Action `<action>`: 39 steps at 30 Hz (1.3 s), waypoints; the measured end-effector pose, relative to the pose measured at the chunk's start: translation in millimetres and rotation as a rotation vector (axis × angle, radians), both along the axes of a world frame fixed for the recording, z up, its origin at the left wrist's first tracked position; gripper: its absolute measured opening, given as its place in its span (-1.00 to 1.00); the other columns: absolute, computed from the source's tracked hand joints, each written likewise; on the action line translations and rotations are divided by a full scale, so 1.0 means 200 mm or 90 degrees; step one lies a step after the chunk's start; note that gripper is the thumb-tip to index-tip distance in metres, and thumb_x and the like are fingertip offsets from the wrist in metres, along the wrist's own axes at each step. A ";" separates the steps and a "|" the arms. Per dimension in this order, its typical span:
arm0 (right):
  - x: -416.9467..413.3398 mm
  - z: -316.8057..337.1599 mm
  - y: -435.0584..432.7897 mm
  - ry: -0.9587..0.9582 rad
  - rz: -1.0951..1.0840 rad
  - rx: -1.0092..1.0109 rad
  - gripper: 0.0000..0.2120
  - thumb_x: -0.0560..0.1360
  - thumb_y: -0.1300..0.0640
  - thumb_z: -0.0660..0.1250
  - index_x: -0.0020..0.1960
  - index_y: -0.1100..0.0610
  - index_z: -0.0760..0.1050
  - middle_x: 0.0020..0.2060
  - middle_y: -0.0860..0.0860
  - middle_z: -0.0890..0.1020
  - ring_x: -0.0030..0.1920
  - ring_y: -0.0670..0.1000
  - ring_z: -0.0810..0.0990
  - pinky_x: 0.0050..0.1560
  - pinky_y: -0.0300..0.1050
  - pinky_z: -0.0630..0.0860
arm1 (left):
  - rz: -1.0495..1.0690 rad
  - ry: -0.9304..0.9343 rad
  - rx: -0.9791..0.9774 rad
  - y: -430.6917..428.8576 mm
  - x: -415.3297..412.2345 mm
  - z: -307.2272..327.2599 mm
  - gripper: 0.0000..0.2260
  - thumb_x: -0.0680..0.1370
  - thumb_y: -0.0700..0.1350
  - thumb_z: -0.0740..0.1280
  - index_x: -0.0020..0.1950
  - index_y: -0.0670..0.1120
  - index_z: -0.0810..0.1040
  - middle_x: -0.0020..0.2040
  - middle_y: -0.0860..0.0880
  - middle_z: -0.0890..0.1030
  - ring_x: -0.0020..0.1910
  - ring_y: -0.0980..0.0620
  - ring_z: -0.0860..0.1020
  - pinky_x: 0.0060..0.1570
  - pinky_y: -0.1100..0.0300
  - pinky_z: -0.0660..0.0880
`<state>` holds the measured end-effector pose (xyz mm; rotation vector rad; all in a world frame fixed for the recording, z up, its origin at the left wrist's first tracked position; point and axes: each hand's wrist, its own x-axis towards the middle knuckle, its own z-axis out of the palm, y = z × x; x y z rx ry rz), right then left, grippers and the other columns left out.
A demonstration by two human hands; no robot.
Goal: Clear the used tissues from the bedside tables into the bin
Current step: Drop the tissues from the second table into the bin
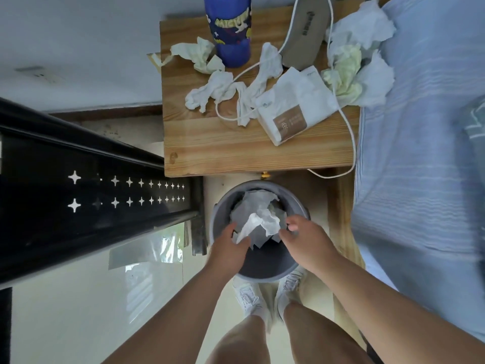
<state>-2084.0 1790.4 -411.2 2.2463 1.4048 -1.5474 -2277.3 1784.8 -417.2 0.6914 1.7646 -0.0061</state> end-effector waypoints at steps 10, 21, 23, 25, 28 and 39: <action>0.25 0.63 0.57 0.025 -0.220 0.432 -0.90 0.57 0.04 0.29 0.02 -0.08 0.58 -0.22 -0.19 0.67 -0.17 -0.28 0.62 -0.18 -0.48 0.46 | 0.028 -0.048 0.454 0.54 0.25 0.59 -0.76 0.61 0.26 0.23 -0.05 0.23 0.65 -0.27 0.22 0.65 -0.37 0.26 0.56 -0.37 0.40 0.45; 0.41 0.60 0.96 -0.110 -0.108 0.401 -0.35 0.58 0.31 0.26 0.64 0.19 0.16 0.62 0.19 0.21 0.62 0.15 0.20 0.56 -0.05 0.18 | -0.616 0.193 0.676 1.20 0.81 0.71 -0.53 0.60 -0.06 0.40 0.53 0.05 0.50 0.45 0.00 0.56 0.44 -0.12 0.45 0.39 -0.05 0.39; 0.41 0.56 0.95 -0.146 -0.053 0.370 -0.21 0.58 0.28 0.32 0.69 0.13 -0.01 0.64 0.22 0.14 0.62 0.20 0.18 0.59 0.03 0.21 | -0.674 0.213 0.625 1.21 0.85 0.65 -0.41 0.59 -0.03 0.41 0.61 0.08 0.37 0.57 0.04 0.43 0.51 -0.11 0.40 0.42 -0.08 0.39; 0.41 0.52 0.93 -0.213 0.012 0.345 -0.13 0.59 0.24 0.35 0.70 0.08 -0.12 0.58 0.25 0.24 0.54 0.26 0.32 0.52 0.13 0.33 | -0.690 0.235 0.588 1.21 0.86 0.59 -0.37 0.57 -0.01 0.43 0.63 0.09 0.32 0.60 0.06 0.37 0.48 -0.13 0.42 0.37 -0.13 0.44; 0.42 0.49 0.93 -0.282 0.025 0.322 -0.10 0.59 0.21 0.38 0.70 0.10 -0.15 0.46 0.26 0.44 0.45 0.24 0.46 0.47 0.11 0.38 | -0.686 0.284 0.605 1.21 0.88 0.56 -0.33 0.53 -0.03 0.48 0.61 0.12 0.32 0.44 -0.01 0.47 0.35 -0.15 0.50 0.20 -0.14 0.50; 0.37 0.64 0.83 -0.237 -0.057 0.506 -0.55 0.51 0.39 0.35 0.38 0.17 0.52 0.10 0.16 0.63 0.08 0.21 0.62 0.02 0.03 0.50 | -0.590 0.319 0.633 1.27 0.89 0.50 -0.63 0.53 0.02 0.43 0.32 0.07 0.51 0.18 -0.07 0.58 0.24 -0.17 0.52 0.21 -0.13 0.37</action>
